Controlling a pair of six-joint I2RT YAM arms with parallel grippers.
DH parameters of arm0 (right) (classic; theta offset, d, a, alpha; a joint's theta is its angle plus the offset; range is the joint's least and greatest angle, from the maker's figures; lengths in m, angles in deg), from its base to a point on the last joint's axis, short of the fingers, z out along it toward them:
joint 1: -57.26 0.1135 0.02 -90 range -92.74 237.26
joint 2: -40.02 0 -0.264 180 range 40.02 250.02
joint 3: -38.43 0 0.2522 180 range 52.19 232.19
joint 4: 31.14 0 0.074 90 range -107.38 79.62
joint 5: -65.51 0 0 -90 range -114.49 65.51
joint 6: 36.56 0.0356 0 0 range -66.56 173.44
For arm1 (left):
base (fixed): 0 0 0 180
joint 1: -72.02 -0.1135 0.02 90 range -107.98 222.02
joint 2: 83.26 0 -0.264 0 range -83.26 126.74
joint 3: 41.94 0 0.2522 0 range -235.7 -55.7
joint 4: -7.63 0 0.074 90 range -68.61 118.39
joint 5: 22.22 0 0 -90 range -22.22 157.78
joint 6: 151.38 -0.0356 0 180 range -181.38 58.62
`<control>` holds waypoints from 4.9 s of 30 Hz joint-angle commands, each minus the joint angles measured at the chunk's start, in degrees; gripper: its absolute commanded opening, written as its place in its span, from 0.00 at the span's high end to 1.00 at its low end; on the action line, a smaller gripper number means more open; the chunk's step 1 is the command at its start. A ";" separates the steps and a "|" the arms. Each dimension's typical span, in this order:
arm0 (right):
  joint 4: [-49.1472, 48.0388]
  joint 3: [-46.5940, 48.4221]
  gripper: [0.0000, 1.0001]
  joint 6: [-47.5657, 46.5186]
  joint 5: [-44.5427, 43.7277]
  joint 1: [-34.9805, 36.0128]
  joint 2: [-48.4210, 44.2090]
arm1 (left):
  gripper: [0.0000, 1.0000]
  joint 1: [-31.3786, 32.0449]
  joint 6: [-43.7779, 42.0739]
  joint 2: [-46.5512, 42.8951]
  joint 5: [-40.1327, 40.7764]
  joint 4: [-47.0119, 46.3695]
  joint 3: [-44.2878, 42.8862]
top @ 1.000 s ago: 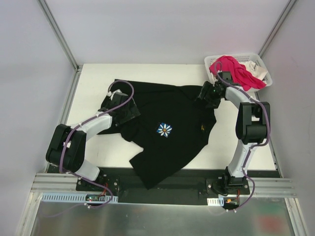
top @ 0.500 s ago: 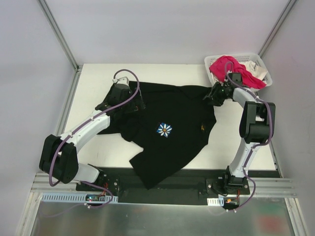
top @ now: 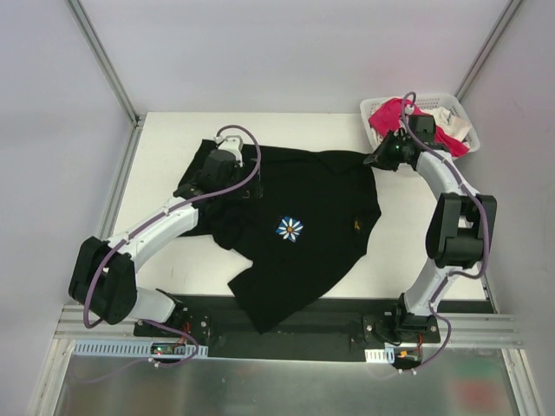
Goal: Fold and stack the t-shirts
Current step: Flatten out the tshirt
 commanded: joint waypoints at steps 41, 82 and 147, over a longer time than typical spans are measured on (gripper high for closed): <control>-9.19 -1.27 0.55 1.17 9.08 11.58 7.97 | 0.01 -7.94 -12.77 5.51 -14.80 -11.48 -6.06; -16.14 -52.20 0.48 10.65 -2.78 22.04 -39.24 | 0.01 6.47 -14.61 6.29 -13.84 27.46 -10.28; -12.46 -46.14 0.52 24.81 -29.86 19.40 -32.39 | 0.01 9.63 -29.29 12.18 -14.90 30.80 -19.60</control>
